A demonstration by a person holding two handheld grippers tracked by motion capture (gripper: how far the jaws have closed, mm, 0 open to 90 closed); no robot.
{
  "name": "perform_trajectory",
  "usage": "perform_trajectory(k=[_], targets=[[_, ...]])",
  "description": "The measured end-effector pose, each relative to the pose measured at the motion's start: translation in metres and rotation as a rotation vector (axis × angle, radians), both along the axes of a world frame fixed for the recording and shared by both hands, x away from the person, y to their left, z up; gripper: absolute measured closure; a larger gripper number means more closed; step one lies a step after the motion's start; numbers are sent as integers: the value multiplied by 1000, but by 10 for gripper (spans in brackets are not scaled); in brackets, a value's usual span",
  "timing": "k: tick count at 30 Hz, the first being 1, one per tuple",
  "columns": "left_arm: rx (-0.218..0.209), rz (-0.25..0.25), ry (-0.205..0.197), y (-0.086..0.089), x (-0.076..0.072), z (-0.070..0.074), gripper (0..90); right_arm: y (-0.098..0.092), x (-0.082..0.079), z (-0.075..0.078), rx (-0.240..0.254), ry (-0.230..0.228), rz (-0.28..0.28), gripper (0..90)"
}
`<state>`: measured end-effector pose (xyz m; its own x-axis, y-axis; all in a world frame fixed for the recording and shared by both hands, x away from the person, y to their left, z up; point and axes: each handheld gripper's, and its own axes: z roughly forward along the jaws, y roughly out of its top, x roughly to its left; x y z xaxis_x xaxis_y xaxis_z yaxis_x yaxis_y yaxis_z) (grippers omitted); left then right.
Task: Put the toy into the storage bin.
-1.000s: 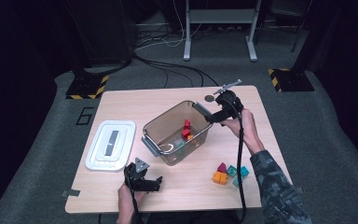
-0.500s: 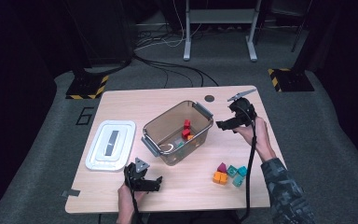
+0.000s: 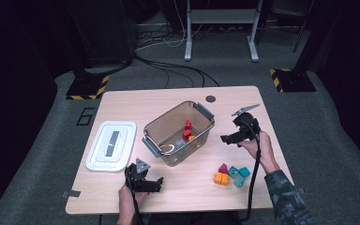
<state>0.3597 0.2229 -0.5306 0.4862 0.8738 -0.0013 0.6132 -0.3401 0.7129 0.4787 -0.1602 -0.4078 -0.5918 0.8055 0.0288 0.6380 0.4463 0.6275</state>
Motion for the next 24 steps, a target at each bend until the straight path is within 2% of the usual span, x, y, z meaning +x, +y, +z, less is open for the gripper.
perform_trajectory(k=[14,17,24], targets=[[-2,0,0,0,0,0,0,1,-22,-33,-5,44,21,11],[-4,1,1,0,0,0,0,2,-27,-47,-7,79,34,3],[-2,1,-1,0,0,0,0,6,-37,-62,-12,112,49,12]])
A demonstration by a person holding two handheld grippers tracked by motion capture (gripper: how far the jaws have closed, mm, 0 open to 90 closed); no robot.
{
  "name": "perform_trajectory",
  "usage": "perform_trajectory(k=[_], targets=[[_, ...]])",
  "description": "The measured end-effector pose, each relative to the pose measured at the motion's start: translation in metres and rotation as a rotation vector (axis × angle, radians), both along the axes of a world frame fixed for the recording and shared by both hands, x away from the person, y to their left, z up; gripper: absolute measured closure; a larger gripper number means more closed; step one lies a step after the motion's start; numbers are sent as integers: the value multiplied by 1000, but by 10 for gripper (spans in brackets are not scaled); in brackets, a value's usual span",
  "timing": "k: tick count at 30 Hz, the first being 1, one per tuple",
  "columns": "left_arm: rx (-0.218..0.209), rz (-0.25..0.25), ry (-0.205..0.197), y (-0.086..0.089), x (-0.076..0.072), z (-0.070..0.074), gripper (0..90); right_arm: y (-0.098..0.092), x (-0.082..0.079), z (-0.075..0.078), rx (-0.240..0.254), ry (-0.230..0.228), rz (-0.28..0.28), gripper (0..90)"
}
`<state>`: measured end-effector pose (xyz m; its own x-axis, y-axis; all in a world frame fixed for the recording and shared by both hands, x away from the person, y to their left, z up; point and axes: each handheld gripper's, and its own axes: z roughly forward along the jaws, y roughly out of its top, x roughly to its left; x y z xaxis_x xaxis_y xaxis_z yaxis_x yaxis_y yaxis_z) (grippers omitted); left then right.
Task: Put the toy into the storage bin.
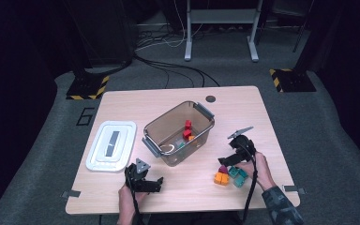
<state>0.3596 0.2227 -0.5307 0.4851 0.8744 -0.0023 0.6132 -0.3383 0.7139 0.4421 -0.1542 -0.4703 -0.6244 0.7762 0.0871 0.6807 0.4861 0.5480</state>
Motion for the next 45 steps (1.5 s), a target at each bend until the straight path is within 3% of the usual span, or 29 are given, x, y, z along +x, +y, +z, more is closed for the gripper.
perform_trajectory(k=[15,28,30,35,38,41,42,45], targets=[[-3,1,1,0,0,0,0,8,-9,-18,-39,39,37,31],[-3,-1,1,0,0,0,0,-3,5,-26,-58,64,-33,64],[-3,-1,2,0,0,0,0,-6,5,-26,-58,75,-41,130],[-4,1,1,0,0,0,0,-7,1,-24,-62,87,-33,195],[-4,1,2,0,0,0,0,-9,-1,-22,-63,101,-28,349],[-4,0,2,0,0,0,0,-9,-1,-22,-57,103,-26,410],[0,-2,1,0,0,0,0,-9,-1,-22,-52,103,-24,476],[-1,0,0,0,0,0,0,-9,-1,-21,-52,99,-27,483]])
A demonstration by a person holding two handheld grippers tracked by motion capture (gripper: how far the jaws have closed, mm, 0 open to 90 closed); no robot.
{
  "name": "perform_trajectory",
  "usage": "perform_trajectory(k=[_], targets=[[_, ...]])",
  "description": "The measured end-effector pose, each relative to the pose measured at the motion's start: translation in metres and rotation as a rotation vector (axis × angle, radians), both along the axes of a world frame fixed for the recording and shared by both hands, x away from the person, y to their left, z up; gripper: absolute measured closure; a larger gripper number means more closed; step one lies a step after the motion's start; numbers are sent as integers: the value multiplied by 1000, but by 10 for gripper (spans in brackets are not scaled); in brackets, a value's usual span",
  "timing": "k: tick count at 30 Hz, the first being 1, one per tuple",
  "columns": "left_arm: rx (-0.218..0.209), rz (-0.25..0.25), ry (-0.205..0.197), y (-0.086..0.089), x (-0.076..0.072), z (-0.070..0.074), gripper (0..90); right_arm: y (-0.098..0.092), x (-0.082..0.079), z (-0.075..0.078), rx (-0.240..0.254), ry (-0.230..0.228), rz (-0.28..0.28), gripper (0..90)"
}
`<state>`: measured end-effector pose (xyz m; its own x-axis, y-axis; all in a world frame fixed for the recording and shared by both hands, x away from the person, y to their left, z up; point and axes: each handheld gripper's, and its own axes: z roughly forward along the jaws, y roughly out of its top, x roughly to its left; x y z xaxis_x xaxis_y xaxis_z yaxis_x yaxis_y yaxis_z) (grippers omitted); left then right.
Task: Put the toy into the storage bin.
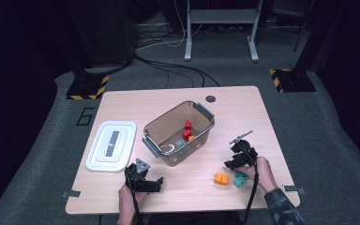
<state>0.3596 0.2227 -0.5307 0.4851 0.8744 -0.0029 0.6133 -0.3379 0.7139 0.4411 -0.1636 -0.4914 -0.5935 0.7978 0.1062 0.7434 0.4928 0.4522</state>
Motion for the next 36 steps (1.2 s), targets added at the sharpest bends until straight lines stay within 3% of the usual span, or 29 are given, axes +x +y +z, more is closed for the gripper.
perform_trajectory(k=[10,21,36], targets=[[2,-1,-1,0,0,0,0,-4,4,4,50,-50,-29,487],[2,-1,0,0,0,0,0,-11,15,21,74,-122,-54,488],[2,-1,0,0,0,0,0,-12,32,45,100,-181,-88,489]])
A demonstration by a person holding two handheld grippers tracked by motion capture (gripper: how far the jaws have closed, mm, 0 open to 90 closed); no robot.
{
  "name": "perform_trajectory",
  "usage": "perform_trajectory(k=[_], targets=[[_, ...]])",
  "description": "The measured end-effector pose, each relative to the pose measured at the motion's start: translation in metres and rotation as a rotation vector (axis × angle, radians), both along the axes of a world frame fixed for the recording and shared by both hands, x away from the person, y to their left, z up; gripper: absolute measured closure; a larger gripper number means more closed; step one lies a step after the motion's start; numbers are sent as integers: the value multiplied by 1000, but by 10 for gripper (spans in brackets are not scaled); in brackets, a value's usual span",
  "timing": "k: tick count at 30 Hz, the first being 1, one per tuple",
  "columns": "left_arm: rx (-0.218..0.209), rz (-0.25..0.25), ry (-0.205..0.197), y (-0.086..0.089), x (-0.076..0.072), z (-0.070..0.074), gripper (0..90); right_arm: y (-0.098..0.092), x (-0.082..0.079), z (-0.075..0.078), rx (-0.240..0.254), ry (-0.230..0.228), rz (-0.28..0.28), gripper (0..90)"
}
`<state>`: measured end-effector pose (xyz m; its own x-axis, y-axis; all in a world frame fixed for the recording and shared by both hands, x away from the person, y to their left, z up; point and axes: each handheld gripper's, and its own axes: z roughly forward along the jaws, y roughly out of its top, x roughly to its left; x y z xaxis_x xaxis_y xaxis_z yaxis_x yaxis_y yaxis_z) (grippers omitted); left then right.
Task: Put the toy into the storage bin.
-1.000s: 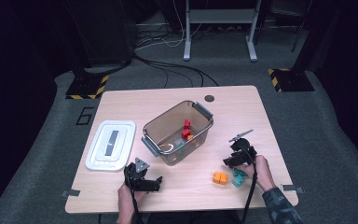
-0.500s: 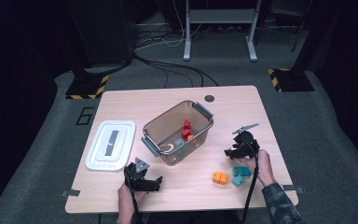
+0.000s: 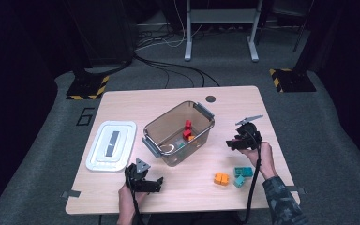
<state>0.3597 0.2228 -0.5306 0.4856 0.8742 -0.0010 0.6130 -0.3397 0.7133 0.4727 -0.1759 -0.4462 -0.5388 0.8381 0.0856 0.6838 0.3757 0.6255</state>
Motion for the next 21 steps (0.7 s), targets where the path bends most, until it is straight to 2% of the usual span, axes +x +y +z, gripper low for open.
perform_trajectory(k=[21], targets=[[2,-2,0,0,0,0,0,1,23,42,20,-65,-18,490]])
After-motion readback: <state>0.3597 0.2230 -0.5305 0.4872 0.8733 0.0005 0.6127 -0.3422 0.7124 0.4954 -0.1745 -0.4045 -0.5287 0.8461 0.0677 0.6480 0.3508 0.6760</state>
